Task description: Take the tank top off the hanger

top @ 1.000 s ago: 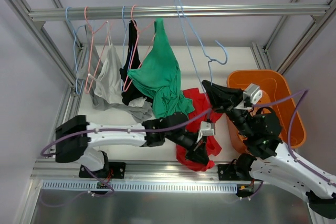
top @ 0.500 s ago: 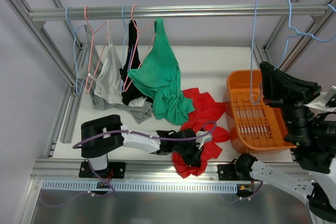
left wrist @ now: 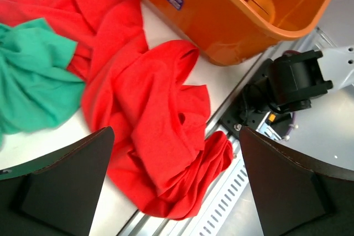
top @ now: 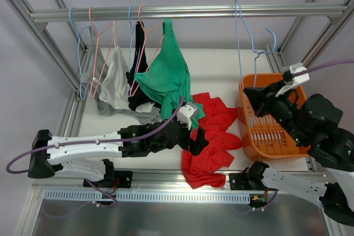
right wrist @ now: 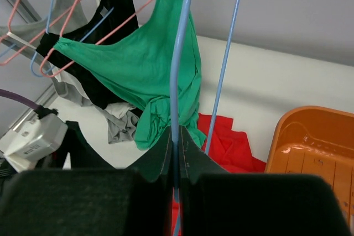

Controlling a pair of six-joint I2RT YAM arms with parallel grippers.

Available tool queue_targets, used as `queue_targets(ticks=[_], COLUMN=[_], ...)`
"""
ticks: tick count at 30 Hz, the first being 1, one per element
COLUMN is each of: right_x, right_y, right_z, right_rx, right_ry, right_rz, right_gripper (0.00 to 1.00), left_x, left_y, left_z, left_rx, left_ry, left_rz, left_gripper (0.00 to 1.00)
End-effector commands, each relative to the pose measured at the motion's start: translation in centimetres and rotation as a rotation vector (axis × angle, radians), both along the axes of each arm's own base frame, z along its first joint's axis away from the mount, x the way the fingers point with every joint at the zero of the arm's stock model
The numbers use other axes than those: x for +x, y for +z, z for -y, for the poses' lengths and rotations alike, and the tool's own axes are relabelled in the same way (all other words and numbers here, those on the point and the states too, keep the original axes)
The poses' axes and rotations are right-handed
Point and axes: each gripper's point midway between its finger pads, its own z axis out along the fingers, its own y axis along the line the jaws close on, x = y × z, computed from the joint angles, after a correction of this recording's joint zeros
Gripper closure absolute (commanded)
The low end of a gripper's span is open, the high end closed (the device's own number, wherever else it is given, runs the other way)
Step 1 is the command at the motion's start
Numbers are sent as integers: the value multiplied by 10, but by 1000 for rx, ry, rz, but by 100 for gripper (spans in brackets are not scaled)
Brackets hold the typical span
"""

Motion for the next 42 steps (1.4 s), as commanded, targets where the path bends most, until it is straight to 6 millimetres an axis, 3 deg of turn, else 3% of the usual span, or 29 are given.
queue_targets(ticks=[1,4,7,8,10,19,24,28,29,34,35,36,40,42], right_x=[7,19,11,7,-2,-46,-43,-23,-9,32,45,63,107,118], right_y=[-3,2,12,5,4,-37,-48,-58,-59,-33,-13,-19,-6,5], right_z=[0,-10,-24,-29,-25,-2,-6,-33,-43,-94,-91,-99,-101,-103], right_rx=[-21,-22,62,77,120,106,51,-52,-94,-103,-71,-95,-48,-29], right_ry=[-49,-83,-6,20,46,145,135,139,117,190,151,119,51,41], right_rz=[-58,-74,-95,-121,-118,-232,-267,-302,-302,-332,-305,-321,-338,-324], right_gripper=[100,100,100,100,100,100,100,100,100,100,100,100,100,100], left_x=[10,10,7,7,5,6,7,7,6,3,3,3,2,1], left_y=[-8,-8,-10,-10,-13,-24,-31,-31,-31,-26,-25,-25,-24,-25], left_z=[-31,-41,-46,-47,-50,-54,-50,-47,-46,-41,-41,-41,-43,-44], left_rx=[85,87,83,82,89,119,143,144,145,147,143,143,137,138], left_ry=[75,87,81,81,80,86,85,82,78,43,42,42,39,37], left_rz=[51,55,42,40,37,39,32,27,28,32,34,34,32,29], left_gripper=[1,1,1,1,1,1,1,1,1,1,1,1,1,1])
